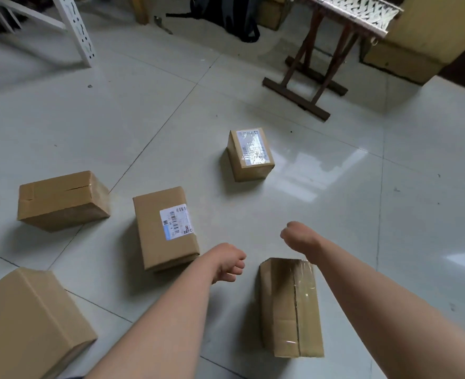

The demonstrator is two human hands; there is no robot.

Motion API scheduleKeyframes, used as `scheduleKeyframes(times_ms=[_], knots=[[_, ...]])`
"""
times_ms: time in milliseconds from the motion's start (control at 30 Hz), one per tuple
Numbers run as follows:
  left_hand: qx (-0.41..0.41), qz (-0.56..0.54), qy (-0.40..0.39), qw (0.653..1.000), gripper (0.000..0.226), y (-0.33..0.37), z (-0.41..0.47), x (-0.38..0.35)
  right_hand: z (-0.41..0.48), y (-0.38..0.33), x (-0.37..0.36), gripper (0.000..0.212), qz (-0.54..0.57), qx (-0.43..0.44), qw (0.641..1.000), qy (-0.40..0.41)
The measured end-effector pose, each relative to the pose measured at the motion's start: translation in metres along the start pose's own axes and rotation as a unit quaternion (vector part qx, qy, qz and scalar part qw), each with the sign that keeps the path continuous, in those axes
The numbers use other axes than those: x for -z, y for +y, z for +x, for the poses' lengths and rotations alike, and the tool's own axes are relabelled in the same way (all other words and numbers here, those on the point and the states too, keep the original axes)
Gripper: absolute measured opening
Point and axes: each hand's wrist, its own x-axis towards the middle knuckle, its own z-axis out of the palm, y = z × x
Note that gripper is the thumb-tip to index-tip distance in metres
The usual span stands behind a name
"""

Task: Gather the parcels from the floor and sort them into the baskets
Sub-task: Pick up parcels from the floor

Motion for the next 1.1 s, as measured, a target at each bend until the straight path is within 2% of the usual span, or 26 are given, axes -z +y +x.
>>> scheduleKeyframes(times_ms=[67,133,233,300,400,500,600,667,733,800,867,900,933,1000,1033,1067,1100], knots=[[0.006,0.009,-0.008,1.000,0.023,0.003,0.001,-0.006,-0.004,0.005,0.007,0.025,-0.027,-0.016,0.999,-0.007],[0.024,0.033,-0.006,0.999,0.007,0.002,0.000,-0.010,-0.011,0.009,0.013,0.038,-0.038,-0.050,0.998,-0.029],[0.052,0.079,-0.030,0.995,0.029,-0.002,-0.001,-0.014,-0.013,0.015,0.014,0.048,-0.056,-0.087,0.990,-0.091],[0.054,0.087,-0.048,0.994,0.037,0.000,-0.002,-0.019,-0.005,0.014,0.010,0.054,0.002,-0.124,0.987,-0.107],[0.036,0.055,-0.034,0.997,0.038,0.007,-0.003,-0.018,-0.003,0.009,0.002,0.053,0.028,-0.134,0.984,-0.116],[0.048,0.077,-0.028,0.995,0.040,0.006,-0.004,-0.010,-0.008,0.005,0.002,0.045,0.002,-0.086,0.995,-0.056],[0.101,0.107,-0.065,0.987,0.036,-0.003,-0.007,-0.010,-0.011,0.008,-0.002,0.043,-0.062,-0.108,0.985,-0.123],[0.108,0.125,-0.102,0.981,0.025,-0.002,-0.008,-0.015,-0.012,0.011,-0.008,0.051,-0.021,-0.159,0.972,-0.174],[0.096,0.138,-0.110,0.980,0.018,0.004,-0.007,-0.015,-0.007,0.012,-0.011,0.055,0.070,-0.191,0.964,-0.171],[0.070,0.121,-0.078,0.987,0.015,0.012,-0.004,-0.008,0.003,0.013,-0.009,0.047,0.150,-0.175,0.965,-0.129],[0.034,0.055,-0.017,0.998,0.014,0.017,-0.002,0.002,0.011,0.012,-0.002,0.032,0.244,-0.137,0.956,-0.091],[0.018,0.012,0.014,1.000,0.025,0.018,0.000,0.009,0.012,0.010,0.002,0.028,0.300,-0.118,0.943,-0.084],[0.005,-0.023,0.039,0.999,0.053,0.017,0.002,0.014,0.011,0.006,0.003,0.027,0.347,-0.094,0.929,-0.086],[0.002,-0.047,0.078,0.996,0.127,0.015,0.004,0.021,0.008,0.000,-0.002,0.028,0.369,-0.060,0.921,-0.106],[0.001,-0.031,0.097,0.995,0.147,0.014,0.003,0.022,0.007,-0.003,-0.005,0.029,0.361,-0.044,0.924,-0.116],[-0.002,-0.011,0.112,0.994,0.153,0.013,0.002,0.023,0.004,-0.007,-0.008,0.030,0.360,-0.034,0.924,-0.125],[-0.005,0.004,0.126,0.992,0.149,0.012,0.003,0.024,0.000,-0.010,-0.010,0.028,0.361,-0.027,0.922,-0.138]])
